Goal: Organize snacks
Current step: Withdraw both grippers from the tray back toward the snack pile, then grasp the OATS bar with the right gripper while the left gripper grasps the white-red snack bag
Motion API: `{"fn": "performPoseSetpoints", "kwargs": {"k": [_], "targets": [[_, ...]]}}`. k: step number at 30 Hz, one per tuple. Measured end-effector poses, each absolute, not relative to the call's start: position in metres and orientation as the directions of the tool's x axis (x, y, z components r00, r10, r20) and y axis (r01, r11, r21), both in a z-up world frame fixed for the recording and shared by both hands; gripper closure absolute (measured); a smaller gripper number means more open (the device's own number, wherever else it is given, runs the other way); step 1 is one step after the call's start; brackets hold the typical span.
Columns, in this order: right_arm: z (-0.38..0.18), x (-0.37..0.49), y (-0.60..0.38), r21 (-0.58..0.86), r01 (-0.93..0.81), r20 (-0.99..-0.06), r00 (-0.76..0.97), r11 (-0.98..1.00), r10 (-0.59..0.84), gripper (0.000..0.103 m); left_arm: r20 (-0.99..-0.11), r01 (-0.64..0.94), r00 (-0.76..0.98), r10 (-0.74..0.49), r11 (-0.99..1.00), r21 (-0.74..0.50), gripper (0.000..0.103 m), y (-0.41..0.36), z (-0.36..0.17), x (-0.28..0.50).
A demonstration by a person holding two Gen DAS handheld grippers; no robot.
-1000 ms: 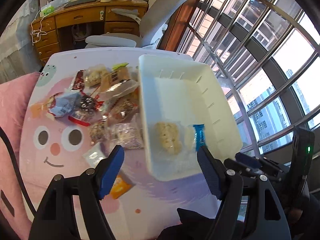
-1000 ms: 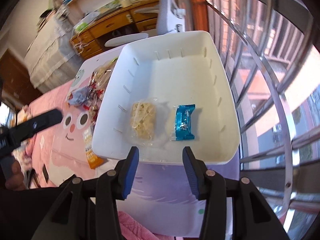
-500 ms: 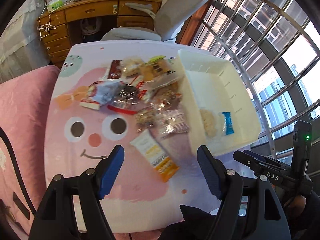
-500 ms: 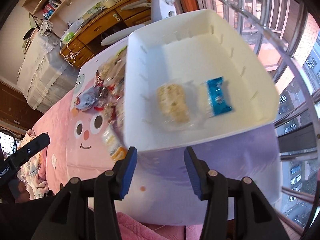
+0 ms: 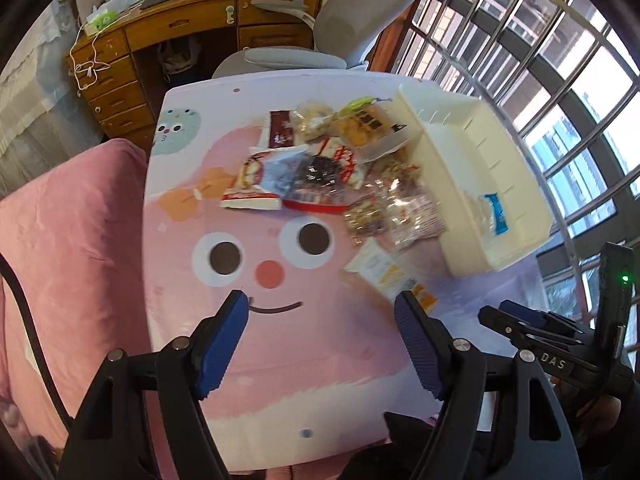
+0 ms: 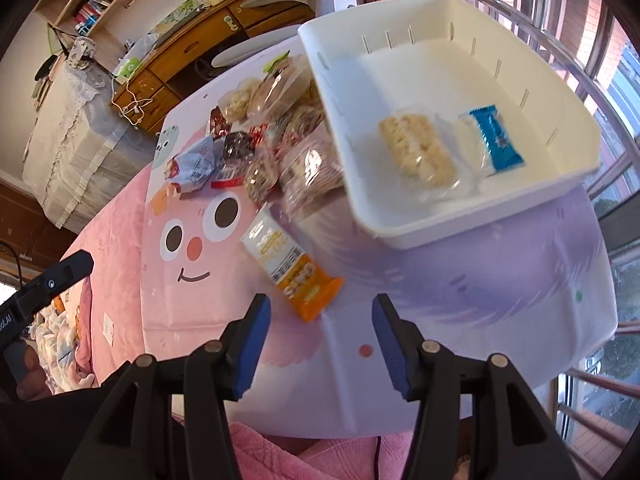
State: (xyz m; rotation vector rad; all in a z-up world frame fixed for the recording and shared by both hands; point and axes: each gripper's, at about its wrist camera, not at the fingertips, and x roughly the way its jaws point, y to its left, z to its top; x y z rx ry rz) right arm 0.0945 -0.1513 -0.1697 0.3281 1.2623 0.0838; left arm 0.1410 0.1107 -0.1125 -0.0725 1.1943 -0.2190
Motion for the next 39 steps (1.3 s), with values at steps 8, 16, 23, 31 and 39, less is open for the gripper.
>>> {"fn": "performPoseSetpoints", "kwargs": {"k": [8,16,23,31,39], "targets": [[-0.166,0.086,-0.116,0.191,0.063,-0.938,0.306,0.98,0.163,0.05,-0.935,0.151,0.297,-0.192,0.977,-0.153,0.029,0.138,-0.125,0.163],[-0.168,0.089,-0.085,0.037,-0.125,-0.939,0.336,0.991,0.078,0.05,-0.958,0.124,0.236,-0.16,0.983,-0.134,0.028,0.139,-0.14,0.207],[-0.186,0.105,-0.071,-0.013,-0.251,-0.939,0.337,0.968,0.074,0.05,-0.974,0.127,0.21,-0.086,0.99,-0.06,0.025,0.133,-0.148,0.251],[-0.212,0.129,-0.071,0.006,-0.296,-0.952,0.291,0.955,0.096,0.05,-0.991,0.155,0.136,-0.017,0.988,0.005,0.022,0.118,-0.175,0.294],[-0.238,0.145,-0.06,0.023,-0.368,-0.964,0.238,0.93,0.118,0.05,-0.997,0.16,0.065,0.042,0.986,0.052,0.022,0.109,-0.215,0.326]]}}
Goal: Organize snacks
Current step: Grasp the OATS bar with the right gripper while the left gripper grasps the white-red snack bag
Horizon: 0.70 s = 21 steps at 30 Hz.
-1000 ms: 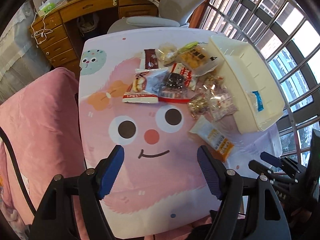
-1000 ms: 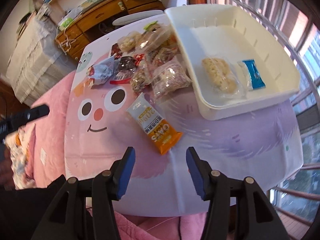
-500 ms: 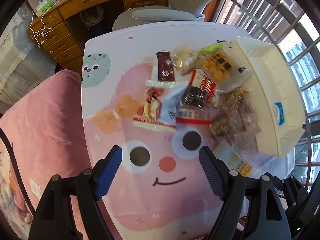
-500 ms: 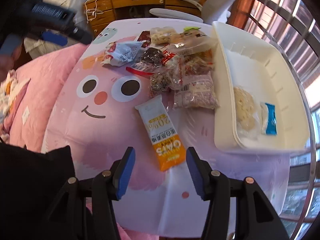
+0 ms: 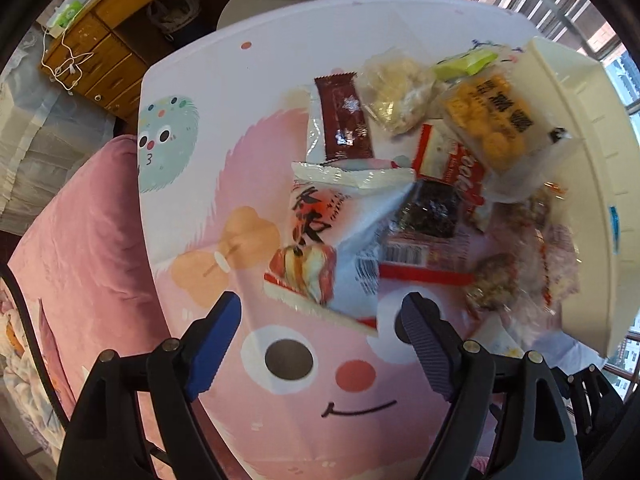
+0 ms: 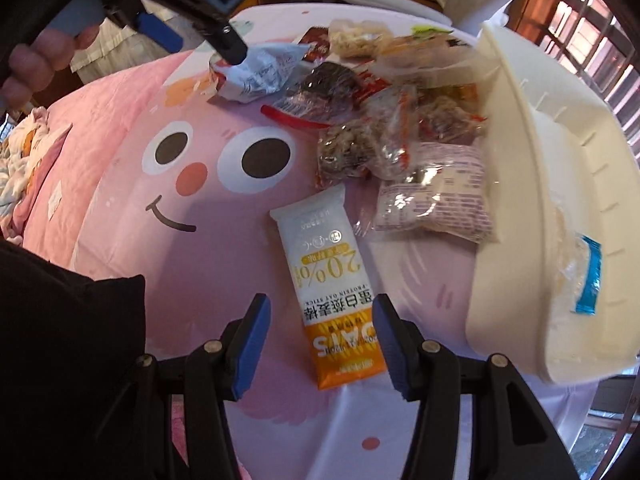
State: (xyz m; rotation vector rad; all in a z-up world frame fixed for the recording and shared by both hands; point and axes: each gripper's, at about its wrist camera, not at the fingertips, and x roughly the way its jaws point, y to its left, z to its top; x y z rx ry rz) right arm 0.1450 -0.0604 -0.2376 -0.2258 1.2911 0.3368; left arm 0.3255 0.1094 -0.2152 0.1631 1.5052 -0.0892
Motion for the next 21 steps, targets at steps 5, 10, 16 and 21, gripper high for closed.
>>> {"fn": "performPoseSetpoints", "kwargs": {"k": [5,10,16,21], "targets": [[-0.245,0.153,-0.059,0.008,-0.392,-0.964,0.242,0.92,0.111,0.05,-0.998,0.144,0.035,0.051,0.988,0.056,0.022,0.111,-0.233,0.341],[-0.253,0.161,-0.062,0.004,-0.389,-0.971,0.22,0.921,0.097,0.05,-0.999,0.128,0.014,0.047,0.991,0.048,0.022,0.115,-0.25,0.354],[-0.262,0.17,-0.062,0.013,-0.385,-0.977,0.19,0.923,0.094,0.05,-1.0,0.121,-0.022,0.019,0.993,0.016,0.022,0.119,-0.269,0.364],[-0.265,0.172,-0.058,0.009,-0.385,-0.976,0.197,0.923,0.092,0.051,-1.0,0.119,-0.018,0.003,0.993,0.0,0.022,0.122,-0.278,0.372]]}}
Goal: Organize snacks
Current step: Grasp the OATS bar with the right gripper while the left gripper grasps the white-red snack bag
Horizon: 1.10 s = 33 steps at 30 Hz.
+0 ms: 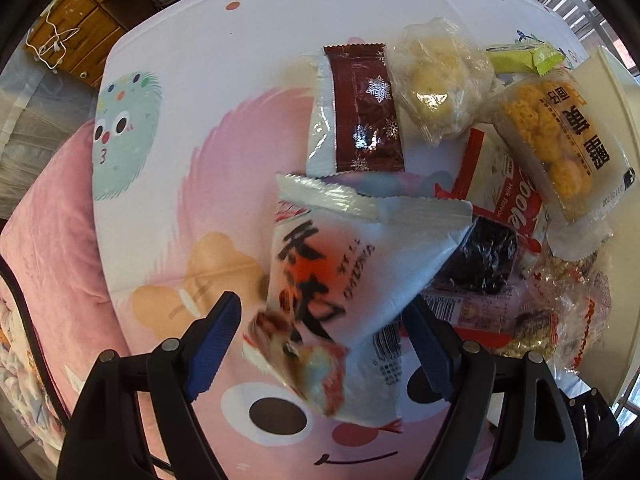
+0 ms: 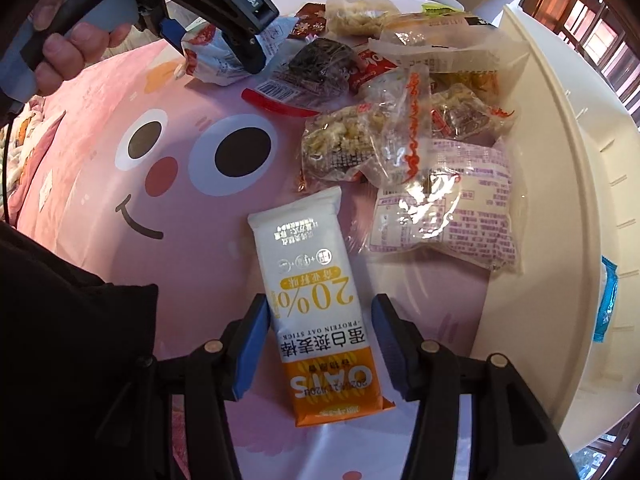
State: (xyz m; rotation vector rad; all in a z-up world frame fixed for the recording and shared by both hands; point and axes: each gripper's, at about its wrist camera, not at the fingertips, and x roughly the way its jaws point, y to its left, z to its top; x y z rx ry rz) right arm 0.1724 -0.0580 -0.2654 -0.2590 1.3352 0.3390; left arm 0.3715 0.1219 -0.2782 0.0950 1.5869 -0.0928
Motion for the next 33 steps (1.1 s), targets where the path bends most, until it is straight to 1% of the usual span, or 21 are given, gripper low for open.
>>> {"fn": "performPoseSetpoints", "kwargs": {"k": [2,6,10,13,20,26,33], "targets": [[-0.266,0.173,-0.058,0.005,-0.383,-0.975,0.201,0.924,0.089,0.054,-1.0,0.117,-0.015,-0.002,0.993,-0.004,0.022,0.122,-0.281,0.374],[-0.267,0.174,-0.059,0.003,-0.38,-0.975,0.203,0.925,0.087,0.055,-1.0,0.099,-0.013,-0.028,0.995,-0.03,0.031,0.125,-0.286,0.378],[-0.268,0.173,-0.059,0.008,-0.381,-0.975,0.201,0.925,0.091,0.057,-0.999,0.097,0.004,-0.043,0.994,-0.042,0.035,0.122,-0.284,0.377],[-0.268,0.173,-0.058,0.015,-0.383,-0.976,0.194,0.924,0.096,0.06,-0.999,0.093,0.014,-0.05,0.995,-0.048,0.042,0.122,-0.282,0.375],[-0.265,0.171,-0.052,0.031,-0.377,-0.978,0.181,0.926,0.106,0.063,-0.998,0.073,0.035,-0.061,0.996,-0.058,0.043,0.126,-0.273,0.367],[-0.259,0.169,-0.05,0.024,-0.357,-0.977,0.189,0.934,0.098,0.064,-0.996,0.058,0.058,-0.071,0.996,-0.068,0.043,0.126,-0.261,0.351],[-0.248,0.165,-0.047,0.023,-0.34,-0.97,0.219,0.94,0.103,0.064,-0.989,0.04,0.1,-0.107,0.994,-0.104,0.043,0.133,-0.235,0.318]]}}
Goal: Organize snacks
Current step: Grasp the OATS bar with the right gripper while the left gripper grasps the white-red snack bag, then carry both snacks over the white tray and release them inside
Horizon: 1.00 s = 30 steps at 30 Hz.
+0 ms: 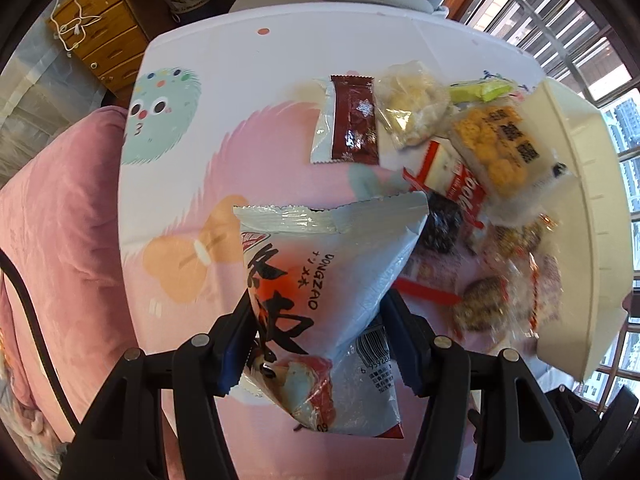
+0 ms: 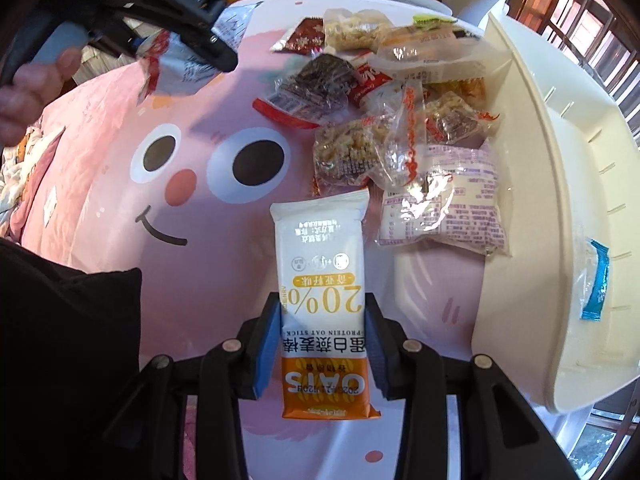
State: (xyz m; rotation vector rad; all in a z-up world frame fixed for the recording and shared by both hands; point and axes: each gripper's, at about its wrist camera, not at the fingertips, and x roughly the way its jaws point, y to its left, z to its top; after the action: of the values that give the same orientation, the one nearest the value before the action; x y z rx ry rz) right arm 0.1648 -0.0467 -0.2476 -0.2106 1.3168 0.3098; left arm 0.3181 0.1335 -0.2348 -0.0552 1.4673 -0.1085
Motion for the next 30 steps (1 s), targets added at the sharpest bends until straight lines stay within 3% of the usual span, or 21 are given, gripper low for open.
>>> {"fn": "performPoseSetpoints", "kwargs": {"k": [13,30], "targets": [[-0.205,0.138,-0.047,0.026,-0.287,-0.94,0.318,0.958,0.121,0.064,-0.968,0.042,0.209,-0.136,0.991,-0.13,0.043,0.142,-0.175,0.233],[-0.148,0.085,-0.083,0.056,-0.058,-0.906,0.417,0.997,0.075,0.064,-0.91,0.145,0.334,-0.245,0.967,-0.208,0.043,0.138,-0.124,0.135]]}}
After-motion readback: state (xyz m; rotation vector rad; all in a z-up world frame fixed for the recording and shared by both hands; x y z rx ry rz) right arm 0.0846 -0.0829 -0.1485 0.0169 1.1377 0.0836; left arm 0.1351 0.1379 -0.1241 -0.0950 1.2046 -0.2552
